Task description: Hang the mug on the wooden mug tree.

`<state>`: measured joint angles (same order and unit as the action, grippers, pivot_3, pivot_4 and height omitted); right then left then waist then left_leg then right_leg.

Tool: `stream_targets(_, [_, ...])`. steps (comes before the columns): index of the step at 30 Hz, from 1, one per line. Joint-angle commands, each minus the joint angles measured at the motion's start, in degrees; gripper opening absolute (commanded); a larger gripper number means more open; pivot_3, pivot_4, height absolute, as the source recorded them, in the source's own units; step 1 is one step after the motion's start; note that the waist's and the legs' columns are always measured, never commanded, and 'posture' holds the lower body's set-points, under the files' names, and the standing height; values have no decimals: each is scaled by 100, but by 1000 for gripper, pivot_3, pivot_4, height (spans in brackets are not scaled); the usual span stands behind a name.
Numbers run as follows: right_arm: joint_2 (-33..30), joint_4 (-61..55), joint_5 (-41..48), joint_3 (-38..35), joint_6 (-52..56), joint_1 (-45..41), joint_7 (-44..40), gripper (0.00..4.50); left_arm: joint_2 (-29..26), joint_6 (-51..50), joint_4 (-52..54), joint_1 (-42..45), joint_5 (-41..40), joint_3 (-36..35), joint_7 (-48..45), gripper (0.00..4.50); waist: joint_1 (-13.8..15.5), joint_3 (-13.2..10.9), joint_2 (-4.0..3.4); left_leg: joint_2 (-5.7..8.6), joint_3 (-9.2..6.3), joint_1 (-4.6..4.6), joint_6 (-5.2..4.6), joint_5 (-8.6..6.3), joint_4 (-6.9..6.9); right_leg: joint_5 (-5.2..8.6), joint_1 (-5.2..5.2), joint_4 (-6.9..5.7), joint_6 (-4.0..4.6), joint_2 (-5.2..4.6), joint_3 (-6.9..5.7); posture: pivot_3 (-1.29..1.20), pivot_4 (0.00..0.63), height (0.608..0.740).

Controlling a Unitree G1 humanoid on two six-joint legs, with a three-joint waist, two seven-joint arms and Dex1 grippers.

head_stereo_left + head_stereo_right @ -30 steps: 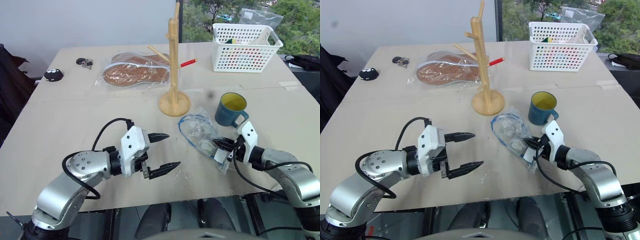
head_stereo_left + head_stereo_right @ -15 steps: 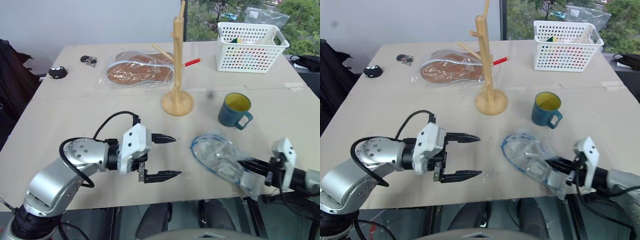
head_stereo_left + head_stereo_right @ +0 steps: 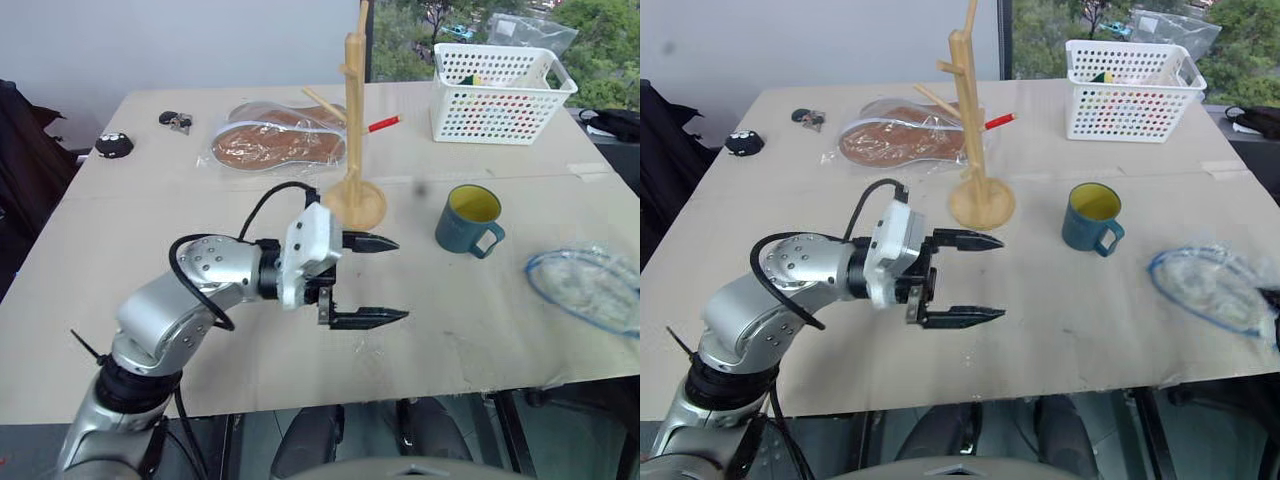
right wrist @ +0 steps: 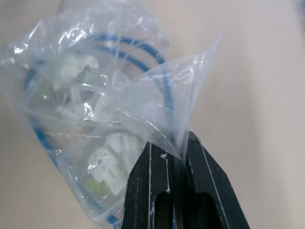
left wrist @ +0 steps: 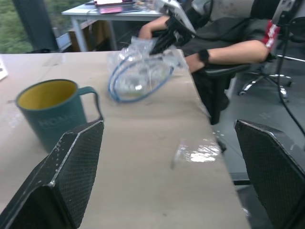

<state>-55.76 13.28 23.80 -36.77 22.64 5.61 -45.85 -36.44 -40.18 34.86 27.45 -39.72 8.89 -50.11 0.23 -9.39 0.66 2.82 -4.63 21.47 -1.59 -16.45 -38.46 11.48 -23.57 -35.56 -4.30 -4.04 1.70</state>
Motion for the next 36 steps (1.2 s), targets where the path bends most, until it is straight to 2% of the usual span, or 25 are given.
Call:
stream_targets(1, [-65, 300, -79, -31, -281, -719, 364, 31, 207, -212, 15, 254, 3, 25, 378, 4500, -12, 0, -1, 1, 1, 0, 0, 1, 1, 0, 0, 0, 0, -1, 3, 0, 150, 740])
stream_targets(6, [293, 497, -135, 385, -225, -1736, 773, 31, 408, -130, -157, 510, 368, 235, 579, 4500, -76, 0, 1, 1, -3, 0, 4, 2, 1, -1, 0, -2, 0, 1, 1, 0, 150, 740])
stream_targets(8, [389, 406, -120, 564, -112, -1806, 688, 477, 431, -66, -203, 565, 487, 313, 559, 4500, -77, 0, -3, 2, -2, 2, 4, 3, 1, -1, -2, -3, 0, 0, 3, 0, 150, 740])
stream_targets(10, [398, 147, -2, 456, 18, -1554, 552, 1140, 440, -62, -161, 504, 519, 304, 561, 4500, -65, 1, -4, 3, -11, 9, 4, 3, 2, -1, -8, -5, 0, 0, -1, 0, 150, 740])
stream_targets(12, [418, -192, 145, 237, 135, -1238, 483, 2150, 430, -75, -117, 422, 548, 294, 567, 4500, -47, 1, -5, 3, -19, 17, 4, 3, 2, 0, -13, -4, 0, -1, -7, 0, 150, 740])
stream_targets(16, [560, -1157, 512, -333, 440, -663, 619, 3761, 416, -137, -149, 351, 621, 160, 709, 4500, -31, 1, -8, 3, -20, 21, 4, 2, 2, 0, -16, -3, 0, -1, -7, 0, 150, 740])
stream_targets(20, [806, -2464, 1084, -753, 968, -250, 750, 3761, 468, -193, -261, 290, 764, 32, 1027, 4500, -76, 1, -12, 2, -17, 13, -1, 0, 1, -1, -14, -12, -1, 0, -3, 0, 150, 740])
stream_targets(25, [934, -3869, 1805, -703, 1793, 135, 946, 3761, 509, -304, -187, 227, 763, 48, 1175, 4500, -78, 1, -11, 3, -18, 6, -16, -9, -2, 0, -6, -16, -2, 1, -4, 0, 150, 740])
stream_targets(27, [1228, -4516, 1939, -181, 2056, 276, 1302, 3761, 576, -358, -127, 220, 742, 74, 1250, 4500, -70, 3, -7, 3, -23, 9, -13, -7, -2, 0, -7, -16, -2, 0, -7, 0, 150, 740])
stream_targets(32, [2302, -5065, 889, 1492, 1698, 305, 2441, 3761, 639, -394, -53, 263, 904, 284, 1339, 4500, -71, 6, 1, 5, -29, 15, 6, 3, -1, 0, -14, -16, -1, -2, -12, 0, 150, 740])
stream_targets(36, [3096, -5174, 217, 2251, 1571, 208, 3329, 3761, 588, -452, 138, 241, 981, 497, 1281, 4500, -53, 5, 0, 8, -29, 17, 9, 5, -2, 0, -18, -17, -1, -3, -11, 0, 150, 740])
